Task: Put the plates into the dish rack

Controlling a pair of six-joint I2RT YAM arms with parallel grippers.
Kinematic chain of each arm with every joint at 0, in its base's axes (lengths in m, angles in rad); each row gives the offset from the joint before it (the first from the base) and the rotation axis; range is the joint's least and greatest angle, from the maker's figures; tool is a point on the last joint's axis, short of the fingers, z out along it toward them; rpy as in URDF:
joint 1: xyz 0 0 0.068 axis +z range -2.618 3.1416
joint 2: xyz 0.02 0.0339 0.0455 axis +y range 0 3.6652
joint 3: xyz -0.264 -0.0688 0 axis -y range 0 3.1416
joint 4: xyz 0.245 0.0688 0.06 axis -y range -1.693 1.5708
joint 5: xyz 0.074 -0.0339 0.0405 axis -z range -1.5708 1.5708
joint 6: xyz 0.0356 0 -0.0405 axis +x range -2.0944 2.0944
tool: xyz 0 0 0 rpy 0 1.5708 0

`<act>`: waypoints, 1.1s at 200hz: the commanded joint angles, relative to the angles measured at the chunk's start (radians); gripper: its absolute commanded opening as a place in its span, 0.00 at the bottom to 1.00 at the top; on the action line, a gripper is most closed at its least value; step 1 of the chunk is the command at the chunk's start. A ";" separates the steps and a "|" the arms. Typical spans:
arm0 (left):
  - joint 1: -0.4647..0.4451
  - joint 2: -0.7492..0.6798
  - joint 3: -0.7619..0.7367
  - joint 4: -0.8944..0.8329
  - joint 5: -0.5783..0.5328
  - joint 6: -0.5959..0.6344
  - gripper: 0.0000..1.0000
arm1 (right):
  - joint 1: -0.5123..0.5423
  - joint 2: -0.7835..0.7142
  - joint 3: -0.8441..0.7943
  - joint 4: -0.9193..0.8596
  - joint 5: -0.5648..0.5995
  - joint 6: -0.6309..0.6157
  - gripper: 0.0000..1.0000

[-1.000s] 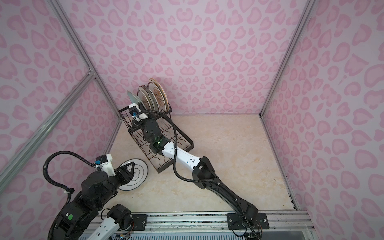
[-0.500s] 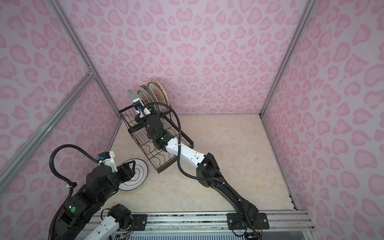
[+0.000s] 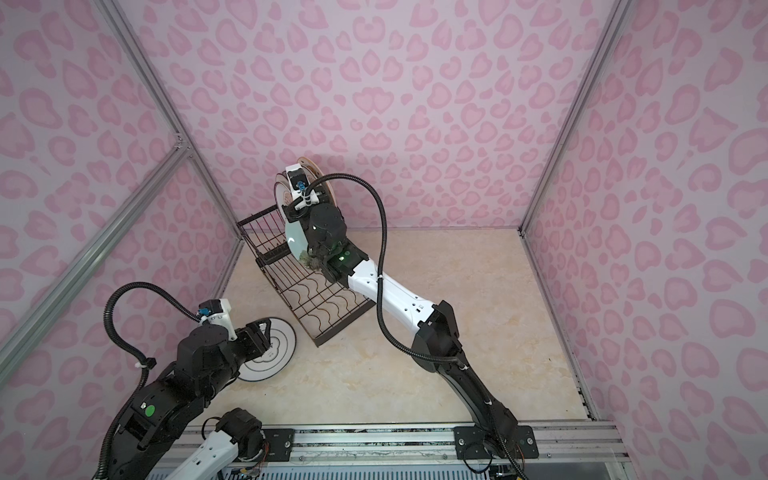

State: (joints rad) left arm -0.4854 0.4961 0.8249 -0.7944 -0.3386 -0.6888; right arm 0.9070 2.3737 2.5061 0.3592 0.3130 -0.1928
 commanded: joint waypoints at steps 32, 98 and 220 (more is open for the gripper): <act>0.002 0.259 -0.172 0.537 0.168 -0.091 0.58 | -0.091 0.056 -0.213 0.094 0.096 0.212 0.00; -0.035 0.578 -0.085 0.566 0.158 -0.130 0.55 | -0.279 -0.396 -0.979 0.089 0.029 0.344 0.00; -0.035 0.566 -0.053 0.494 0.114 -0.173 0.55 | -0.349 -0.559 -1.214 0.061 -0.064 0.456 0.00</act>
State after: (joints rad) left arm -0.5228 1.0733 0.7658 -0.2874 -0.2047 -0.8497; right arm 0.5602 1.8175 1.2957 0.4419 0.2703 0.2436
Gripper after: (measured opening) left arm 0.548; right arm 0.048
